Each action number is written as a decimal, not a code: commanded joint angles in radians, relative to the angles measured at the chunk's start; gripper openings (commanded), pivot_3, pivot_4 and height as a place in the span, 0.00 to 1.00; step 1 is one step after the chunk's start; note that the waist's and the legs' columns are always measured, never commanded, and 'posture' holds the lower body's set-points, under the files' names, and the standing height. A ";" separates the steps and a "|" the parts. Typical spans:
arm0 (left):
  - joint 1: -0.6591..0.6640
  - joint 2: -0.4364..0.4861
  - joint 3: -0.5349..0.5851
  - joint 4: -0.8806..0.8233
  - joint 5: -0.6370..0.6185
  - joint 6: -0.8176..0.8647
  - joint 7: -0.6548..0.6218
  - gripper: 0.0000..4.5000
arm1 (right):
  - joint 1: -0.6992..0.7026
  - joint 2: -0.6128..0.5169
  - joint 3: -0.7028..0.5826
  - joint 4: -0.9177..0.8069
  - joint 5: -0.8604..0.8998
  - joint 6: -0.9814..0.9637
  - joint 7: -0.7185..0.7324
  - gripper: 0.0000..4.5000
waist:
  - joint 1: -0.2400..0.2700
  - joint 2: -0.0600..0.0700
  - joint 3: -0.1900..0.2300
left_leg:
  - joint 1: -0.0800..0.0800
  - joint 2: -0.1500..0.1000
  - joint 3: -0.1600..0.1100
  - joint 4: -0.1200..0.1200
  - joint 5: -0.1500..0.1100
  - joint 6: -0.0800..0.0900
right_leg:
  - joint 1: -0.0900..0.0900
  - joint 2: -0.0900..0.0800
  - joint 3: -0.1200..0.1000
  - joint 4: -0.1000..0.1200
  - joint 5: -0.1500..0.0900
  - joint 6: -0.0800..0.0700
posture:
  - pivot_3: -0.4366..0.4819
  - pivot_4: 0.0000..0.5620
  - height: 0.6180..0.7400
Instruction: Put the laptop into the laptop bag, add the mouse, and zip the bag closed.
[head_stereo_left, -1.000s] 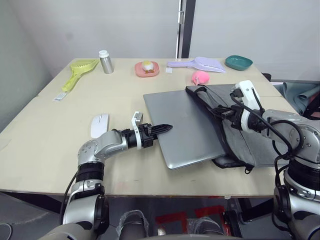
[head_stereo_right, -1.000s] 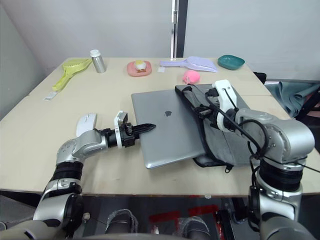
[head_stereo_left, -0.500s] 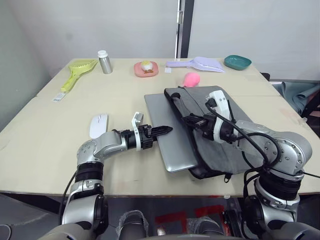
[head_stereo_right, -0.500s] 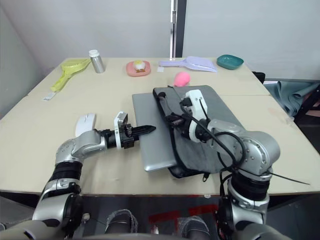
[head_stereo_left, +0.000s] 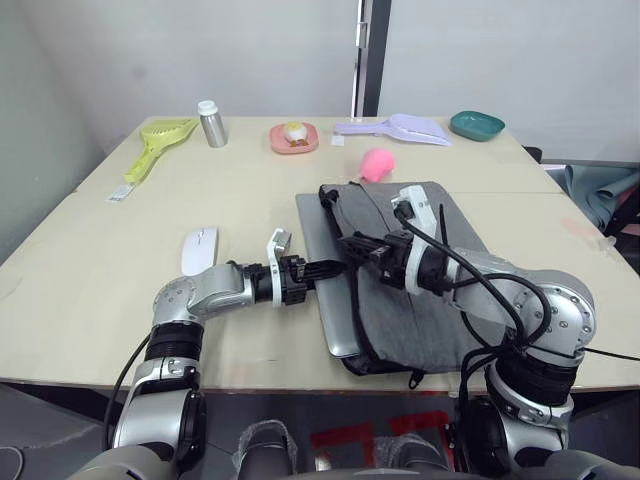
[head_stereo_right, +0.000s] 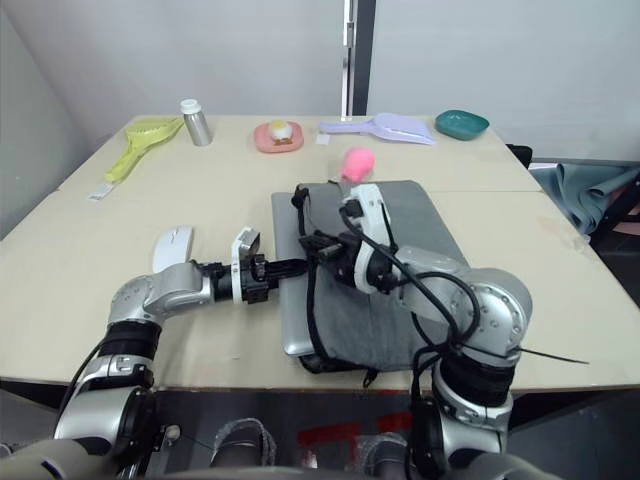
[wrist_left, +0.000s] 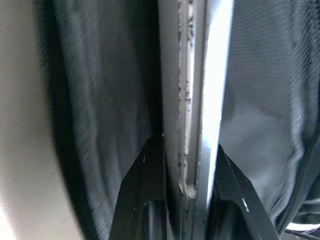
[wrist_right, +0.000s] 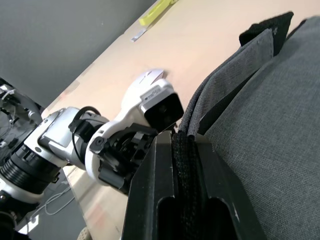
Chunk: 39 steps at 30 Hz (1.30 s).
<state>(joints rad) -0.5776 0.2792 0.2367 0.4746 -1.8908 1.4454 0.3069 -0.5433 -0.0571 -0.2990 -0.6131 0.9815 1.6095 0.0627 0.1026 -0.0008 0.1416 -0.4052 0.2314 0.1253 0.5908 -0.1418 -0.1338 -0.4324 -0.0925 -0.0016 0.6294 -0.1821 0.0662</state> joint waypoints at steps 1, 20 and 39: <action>-0.043 0.006 -0.016 -0.064 -0.081 0.017 -0.098 0.07 | 0.007 -0.003 0.023 -0.024 0.058 0.005 -0.019 0.08 | 0.000 0.000 0.000 | 0.000 0.000 0.000 0.000 0.000 0.000 | 0.000 0.000 0.000 0.000 0.000 0.000 | 0.48 0.27 1.00; -0.051 0.063 -0.105 -0.006 -0.081 0.002 -0.168 0.07 | -0.011 -0.322 0.129 0.031 0.004 -0.114 0.164 0.08 | 0.003 0.000 0.000 | 0.000 0.000 0.000 0.000 0.001 -0.001 | 0.001 0.000 0.000 0.000 0.001 0.001 | 0.48 0.27 1.00; -0.041 -0.004 -0.103 -0.009 -0.081 -0.025 -0.186 0.07 | -0.103 -0.459 0.308 0.115 -0.087 -0.348 0.409 0.08 | 0.004 0.000 0.000 | 0.000 0.000 -0.001 0.001 0.001 0.000 | 0.002 0.000 0.000 0.001 -0.003 -0.006 | 0.48 0.27 1.00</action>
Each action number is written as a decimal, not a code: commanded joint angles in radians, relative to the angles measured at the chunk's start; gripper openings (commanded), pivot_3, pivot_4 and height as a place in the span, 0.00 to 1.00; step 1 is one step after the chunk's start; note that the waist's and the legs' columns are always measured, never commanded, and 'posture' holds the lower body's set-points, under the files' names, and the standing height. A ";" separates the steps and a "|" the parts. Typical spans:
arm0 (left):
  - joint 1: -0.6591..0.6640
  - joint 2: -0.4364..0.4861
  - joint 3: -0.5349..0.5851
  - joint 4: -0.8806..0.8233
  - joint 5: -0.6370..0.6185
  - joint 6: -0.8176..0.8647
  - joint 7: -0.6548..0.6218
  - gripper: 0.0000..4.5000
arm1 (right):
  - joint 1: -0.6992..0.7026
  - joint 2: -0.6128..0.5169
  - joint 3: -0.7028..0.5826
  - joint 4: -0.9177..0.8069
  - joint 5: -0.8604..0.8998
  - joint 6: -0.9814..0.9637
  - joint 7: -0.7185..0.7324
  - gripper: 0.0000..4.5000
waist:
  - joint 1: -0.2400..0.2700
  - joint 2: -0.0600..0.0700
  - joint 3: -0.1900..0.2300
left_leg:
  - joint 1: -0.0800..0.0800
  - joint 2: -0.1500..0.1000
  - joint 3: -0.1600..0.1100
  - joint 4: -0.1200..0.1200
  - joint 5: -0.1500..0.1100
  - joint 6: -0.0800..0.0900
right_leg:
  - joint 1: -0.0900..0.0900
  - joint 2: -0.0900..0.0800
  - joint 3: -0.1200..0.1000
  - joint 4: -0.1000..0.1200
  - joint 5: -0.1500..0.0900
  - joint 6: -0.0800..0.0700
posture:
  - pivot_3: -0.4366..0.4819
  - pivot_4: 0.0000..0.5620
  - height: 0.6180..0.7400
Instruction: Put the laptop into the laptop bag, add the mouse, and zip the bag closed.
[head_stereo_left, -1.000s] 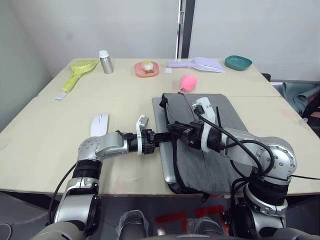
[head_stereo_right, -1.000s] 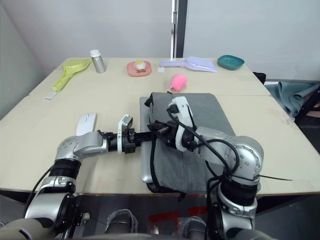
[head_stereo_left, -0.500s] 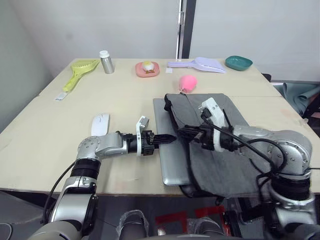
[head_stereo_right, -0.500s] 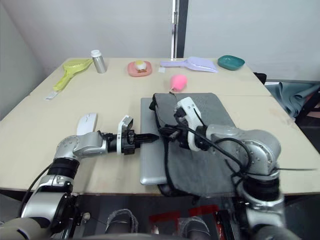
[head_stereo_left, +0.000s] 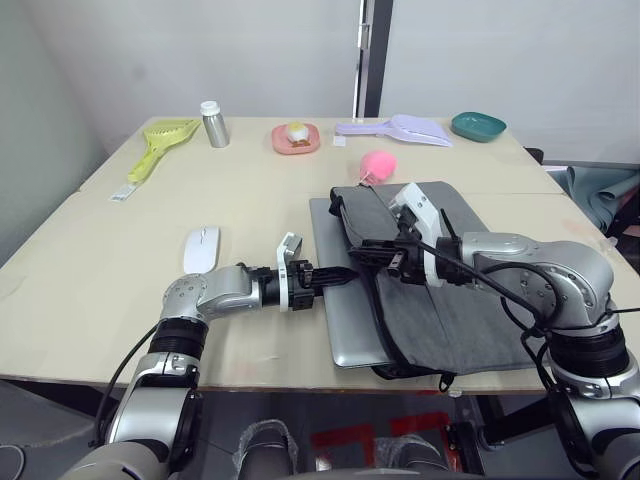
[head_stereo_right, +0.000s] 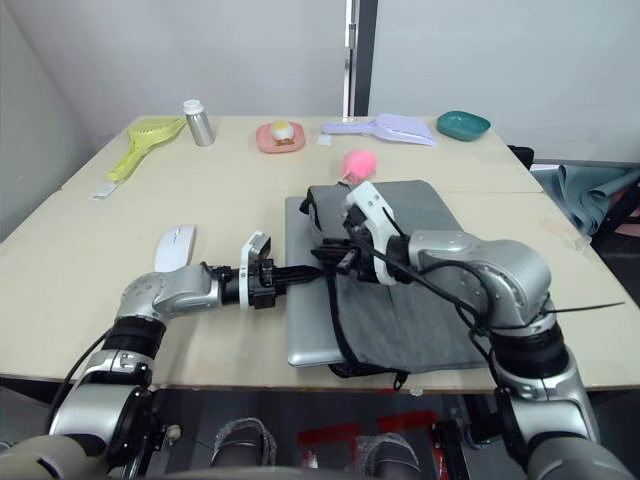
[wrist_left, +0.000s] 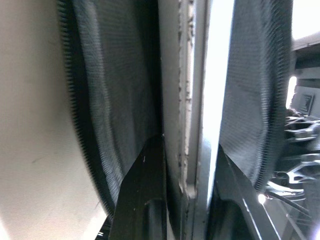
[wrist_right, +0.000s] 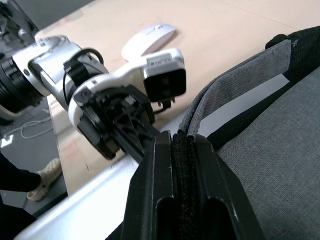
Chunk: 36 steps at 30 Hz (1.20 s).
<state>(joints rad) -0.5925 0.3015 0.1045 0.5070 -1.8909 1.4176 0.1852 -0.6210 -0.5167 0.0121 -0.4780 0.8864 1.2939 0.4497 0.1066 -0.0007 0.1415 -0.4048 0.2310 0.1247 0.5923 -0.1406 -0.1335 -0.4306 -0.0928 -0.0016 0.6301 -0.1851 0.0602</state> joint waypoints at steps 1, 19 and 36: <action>-0.023 -0.030 0.024 -0.038 -0.081 0.004 -0.065 0.07 | -0.025 -0.001 -0.003 -0.020 0.008 -0.035 0.027 0.08 | 0.000 0.000 0.000 | 0.000 0.000 0.000 0.000 0.000 0.000 | 0.000 0.000 0.000 0.000 0.000 0.000 | 0.48 0.27 1.00; -0.086 -0.111 0.036 0.070 0.125 -0.036 -0.139 0.07 | -0.018 0.001 -0.005 -0.041 0.011 -0.037 0.045 0.08 | 0.002 0.000 0.000 | 0.000 0.000 0.000 0.000 0.001 0.001 | 0.001 -0.001 0.000 0.000 0.000 0.000 | 0.48 0.27 1.00; -0.152 -0.198 0.116 0.137 0.401 -0.023 -0.245 0.07 | -0.004 0.048 0.000 -0.071 0.029 -0.012 0.022 0.08 | 0.001 0.000 0.000 | 0.001 -0.001 0.000 0.000 0.001 0.002 | 0.002 -0.001 0.000 0.000 0.001 0.000 | 0.48 0.27 1.00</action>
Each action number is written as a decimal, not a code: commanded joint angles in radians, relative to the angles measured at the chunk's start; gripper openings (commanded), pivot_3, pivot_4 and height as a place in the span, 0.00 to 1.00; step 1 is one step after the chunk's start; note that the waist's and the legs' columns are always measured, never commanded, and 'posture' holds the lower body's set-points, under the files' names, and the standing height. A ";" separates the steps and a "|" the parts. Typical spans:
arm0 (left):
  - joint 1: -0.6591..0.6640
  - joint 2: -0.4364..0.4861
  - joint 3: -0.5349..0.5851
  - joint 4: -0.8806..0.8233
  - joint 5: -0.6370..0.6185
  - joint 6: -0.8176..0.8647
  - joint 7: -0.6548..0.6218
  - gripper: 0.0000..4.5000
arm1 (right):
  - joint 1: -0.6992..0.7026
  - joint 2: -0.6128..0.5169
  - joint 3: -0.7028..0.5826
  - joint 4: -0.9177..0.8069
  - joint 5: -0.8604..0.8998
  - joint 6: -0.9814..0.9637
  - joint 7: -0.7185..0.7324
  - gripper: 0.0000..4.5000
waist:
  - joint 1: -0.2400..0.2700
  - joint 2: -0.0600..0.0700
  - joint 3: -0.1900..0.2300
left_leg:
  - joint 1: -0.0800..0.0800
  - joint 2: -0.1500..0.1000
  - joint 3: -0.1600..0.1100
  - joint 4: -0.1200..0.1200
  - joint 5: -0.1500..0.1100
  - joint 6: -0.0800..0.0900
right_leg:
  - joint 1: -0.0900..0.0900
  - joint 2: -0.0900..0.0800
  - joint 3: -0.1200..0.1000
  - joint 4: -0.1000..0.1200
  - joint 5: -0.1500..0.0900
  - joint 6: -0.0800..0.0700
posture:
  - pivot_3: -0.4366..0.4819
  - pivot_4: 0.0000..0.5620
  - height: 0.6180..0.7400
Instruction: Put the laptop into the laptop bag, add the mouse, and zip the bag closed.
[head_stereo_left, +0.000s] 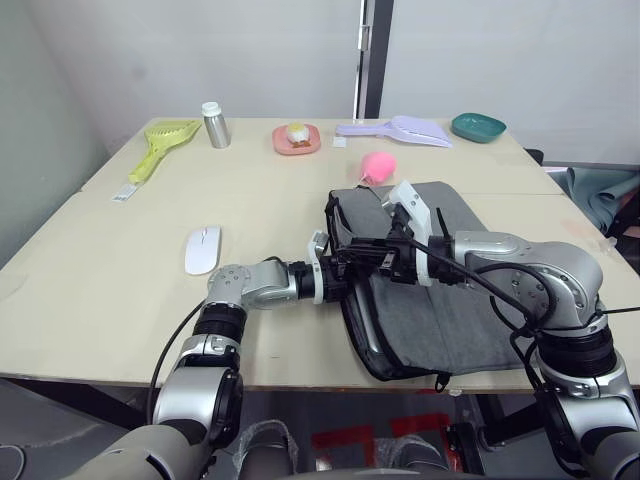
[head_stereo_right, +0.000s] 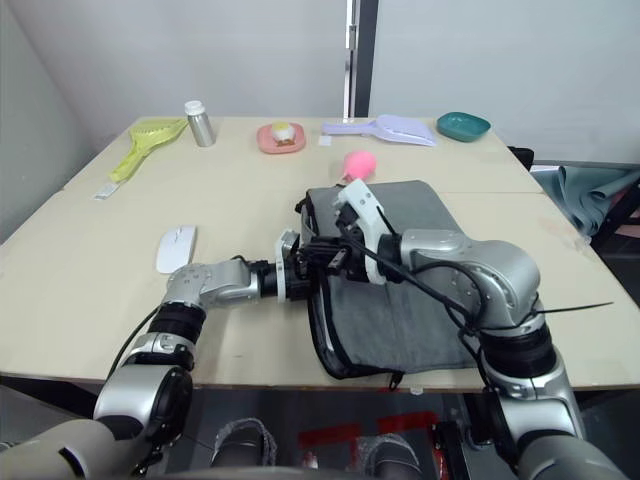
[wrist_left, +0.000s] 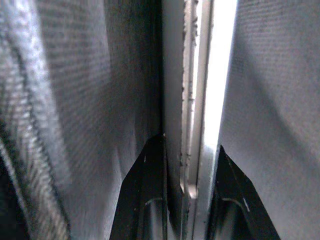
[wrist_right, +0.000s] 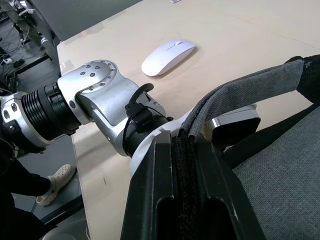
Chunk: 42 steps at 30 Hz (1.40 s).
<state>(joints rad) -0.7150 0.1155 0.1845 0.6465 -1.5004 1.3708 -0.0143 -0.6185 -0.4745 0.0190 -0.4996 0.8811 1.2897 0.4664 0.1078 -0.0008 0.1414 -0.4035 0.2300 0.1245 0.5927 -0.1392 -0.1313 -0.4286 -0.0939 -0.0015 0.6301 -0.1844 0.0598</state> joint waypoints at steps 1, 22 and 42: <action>-0.027 -0.007 0.037 -0.014 0.022 0.039 -0.055 0.07 | -0.006 0.002 -0.008 -0.049 0.031 -0.009 0.007 0.08 | 0.000 0.000 0.000 | 0.000 0.000 0.000 0.000 0.000 0.000 | 0.000 0.000 0.000 0.000 0.000 0.000 | 0.48 0.27 1.00; 0.000 0.079 0.182 -0.171 0.083 0.152 -0.089 1.00 | -0.008 -0.043 -0.014 -0.014 -0.006 -0.042 0.046 0.07 | -0.005 0.000 0.000 | 0.000 0.000 0.000 -0.001 0.000 0.000 | 0.000 0.000 -0.001 -0.001 0.000 0.000 | 0.48 0.27 1.00; 0.205 0.830 0.213 -0.766 0.045 0.106 -0.779 1.00 | 0.042 -0.092 0.011 0.090 -0.099 -0.128 0.087 0.07 | -0.011 0.000 0.000 | 0.000 0.001 0.000 -0.004 -0.001 -0.001 | -0.002 0.000 -0.002 -0.002 -0.002 -0.002 | 0.48 0.27 1.00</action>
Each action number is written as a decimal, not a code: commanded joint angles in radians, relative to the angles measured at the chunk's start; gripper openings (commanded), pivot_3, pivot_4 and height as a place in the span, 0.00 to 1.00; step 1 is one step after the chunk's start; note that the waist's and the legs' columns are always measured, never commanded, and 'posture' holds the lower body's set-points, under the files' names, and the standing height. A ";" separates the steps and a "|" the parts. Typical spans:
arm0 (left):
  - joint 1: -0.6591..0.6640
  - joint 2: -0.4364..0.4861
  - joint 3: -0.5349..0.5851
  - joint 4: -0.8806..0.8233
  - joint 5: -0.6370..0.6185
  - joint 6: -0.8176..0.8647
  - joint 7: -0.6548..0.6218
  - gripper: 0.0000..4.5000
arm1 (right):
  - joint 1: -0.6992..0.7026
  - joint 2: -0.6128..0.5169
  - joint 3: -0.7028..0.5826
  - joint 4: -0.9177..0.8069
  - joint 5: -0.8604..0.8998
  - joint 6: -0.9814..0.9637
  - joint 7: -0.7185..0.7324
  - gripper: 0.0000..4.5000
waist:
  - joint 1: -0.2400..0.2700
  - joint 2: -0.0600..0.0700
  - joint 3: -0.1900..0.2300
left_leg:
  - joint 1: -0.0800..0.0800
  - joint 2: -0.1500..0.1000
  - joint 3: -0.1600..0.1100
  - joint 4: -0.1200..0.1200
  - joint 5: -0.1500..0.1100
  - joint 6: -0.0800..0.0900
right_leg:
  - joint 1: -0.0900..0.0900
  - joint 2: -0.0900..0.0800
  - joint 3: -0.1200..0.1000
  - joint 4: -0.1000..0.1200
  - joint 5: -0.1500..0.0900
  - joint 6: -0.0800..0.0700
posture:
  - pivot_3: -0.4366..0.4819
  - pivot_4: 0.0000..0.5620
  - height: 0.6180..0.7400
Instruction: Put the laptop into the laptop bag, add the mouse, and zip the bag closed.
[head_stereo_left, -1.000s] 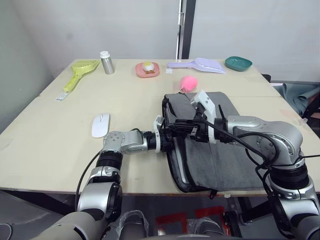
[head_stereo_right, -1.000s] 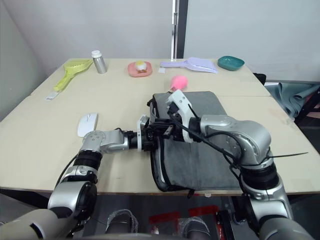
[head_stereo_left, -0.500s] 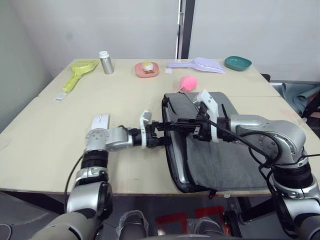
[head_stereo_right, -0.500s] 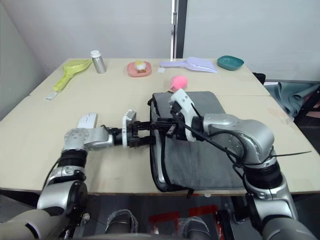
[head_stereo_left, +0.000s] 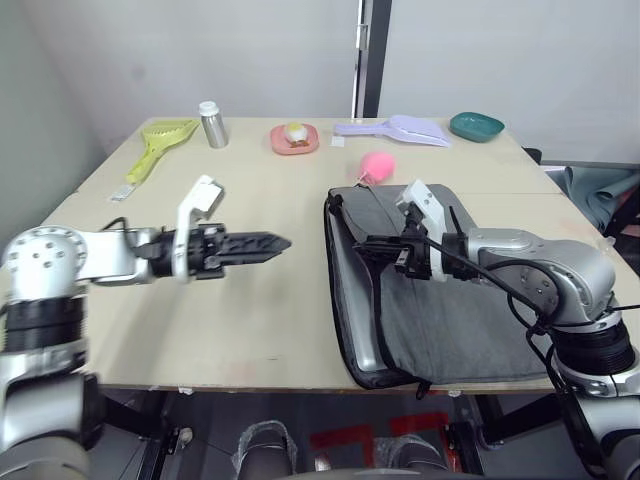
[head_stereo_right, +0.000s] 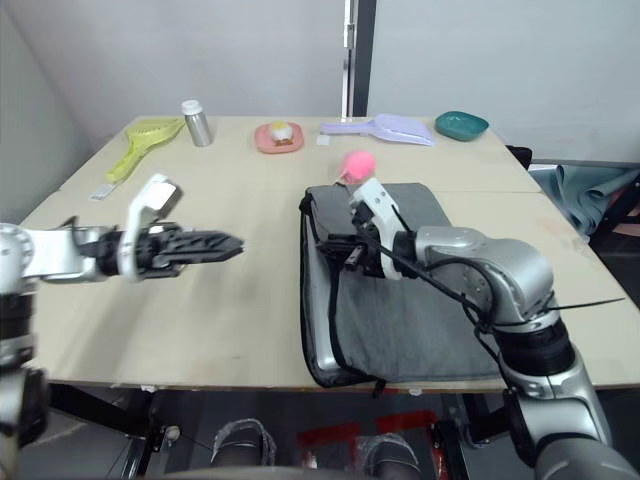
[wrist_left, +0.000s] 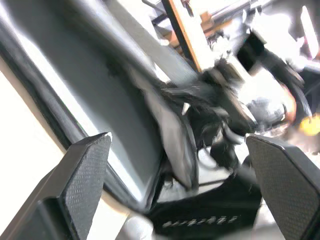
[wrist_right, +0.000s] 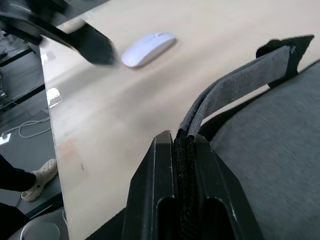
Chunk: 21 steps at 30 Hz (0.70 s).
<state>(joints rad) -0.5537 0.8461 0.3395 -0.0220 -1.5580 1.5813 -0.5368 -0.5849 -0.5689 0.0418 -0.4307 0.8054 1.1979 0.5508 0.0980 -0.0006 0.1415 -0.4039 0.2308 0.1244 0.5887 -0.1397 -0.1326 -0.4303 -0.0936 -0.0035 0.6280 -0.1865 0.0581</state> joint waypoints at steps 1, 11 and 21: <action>0.066 0.138 0.054 -0.098 0.149 -0.153 -0.335 1.00 | 0.012 0.013 -0.017 0.034 -0.025 -0.044 -0.001 0.07 | -0.001 0.000 0.000 | 0.000 0.000 0.000 0.000 0.000 0.000 | 0.000 0.000 0.000 0.000 0.000 0.000 | 0.48 0.27 1.00; 0.378 0.406 0.158 0.025 0.539 -0.554 -0.845 1.00 | 0.040 -0.031 -0.072 0.046 0.065 0.008 0.083 0.79 | -0.003 0.001 0.001 | 0.001 0.000 0.002 -0.005 0.000 0.000 | -0.001 0.000 0.001 -0.003 -0.001 -0.001 | 0.48 0.27 1.00; 0.661 0.445 0.359 0.339 0.863 -0.817 -0.929 1.00 | 0.464 -0.543 -0.502 -0.022 -0.093 -0.322 0.486 1.00 | 0.006 -0.002 -0.001 | 0.002 0.002 0.005 -0.016 -0.004 0.006 | -0.001 0.001 0.001 -0.014 -0.003 -0.002 | 0.48 0.27 1.00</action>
<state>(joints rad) 0.1092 1.2618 0.6553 0.2797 -0.7293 0.7992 -1.4574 -0.1374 -1.0918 -0.3851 -0.4429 0.7450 0.9391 0.9876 0.1040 -0.0027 0.1403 -0.4016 0.2326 0.1300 0.5732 -0.1434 -0.1259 -0.4318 -0.0923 -0.0024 0.6144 -0.1891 0.0560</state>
